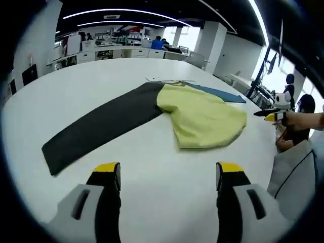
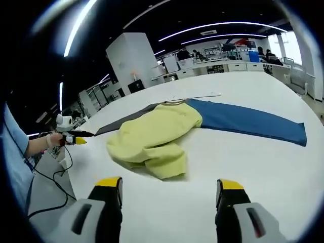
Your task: Fold the garment on the visible template until the final outline fits inside the template.
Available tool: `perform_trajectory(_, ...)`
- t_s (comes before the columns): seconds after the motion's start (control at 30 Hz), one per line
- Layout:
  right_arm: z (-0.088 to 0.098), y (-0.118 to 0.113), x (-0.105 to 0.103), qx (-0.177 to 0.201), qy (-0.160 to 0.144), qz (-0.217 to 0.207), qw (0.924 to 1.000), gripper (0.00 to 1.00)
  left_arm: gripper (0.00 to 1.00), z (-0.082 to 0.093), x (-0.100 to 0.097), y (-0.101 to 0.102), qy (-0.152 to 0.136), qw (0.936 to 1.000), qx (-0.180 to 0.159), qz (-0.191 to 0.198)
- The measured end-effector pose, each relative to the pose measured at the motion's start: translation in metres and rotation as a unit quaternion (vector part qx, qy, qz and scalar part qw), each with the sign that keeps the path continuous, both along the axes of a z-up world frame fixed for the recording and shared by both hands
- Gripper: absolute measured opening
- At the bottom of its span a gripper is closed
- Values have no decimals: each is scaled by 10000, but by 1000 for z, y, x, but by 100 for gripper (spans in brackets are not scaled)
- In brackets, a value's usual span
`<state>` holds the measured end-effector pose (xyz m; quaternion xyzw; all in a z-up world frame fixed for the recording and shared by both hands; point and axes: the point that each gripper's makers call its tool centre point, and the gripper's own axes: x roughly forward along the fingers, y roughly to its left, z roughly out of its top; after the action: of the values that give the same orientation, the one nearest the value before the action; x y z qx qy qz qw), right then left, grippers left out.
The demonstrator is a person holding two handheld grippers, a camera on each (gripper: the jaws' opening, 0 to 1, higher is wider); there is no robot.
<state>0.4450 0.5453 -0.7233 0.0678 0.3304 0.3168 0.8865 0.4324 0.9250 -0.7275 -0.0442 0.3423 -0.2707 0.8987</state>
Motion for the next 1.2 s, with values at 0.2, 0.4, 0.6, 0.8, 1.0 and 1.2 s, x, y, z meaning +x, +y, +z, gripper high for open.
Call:
perform_trajectory(0.2, -12, 0, 10, -156, 94, -89, 9998, 52, 65, -7, -11, -22, 148, 9993, -157, -294)
perform_trajectory(0.4, -23, 9, 25, -256, 118, -197, 9994, 39, 59, -3, -13, -28, 122, 9988, -408, -226)
perform_trajectory(0.6, -31, 12, 37, -372, 168, -251, 9989, 28, 58, -3, -22, -36, 162, 9976, -369, -562)
perform_trajectory(0.8, -37, 15, 38, -327, 301, -302, 9986, 18, 53, -5, -29, -42, 232, 9967, -535, -560)
perform_trajectory(1.0, -33, 14, 34, -198, 375, -409, 9983, 0, 52, -12, -35, -49, 299, 9961, -557, -614)
perform_trajectory(1.2, -19, 8, 26, 22, 358, -563, 9978, 0, 51, -16, -34, -52, 353, 9958, -580, -613)
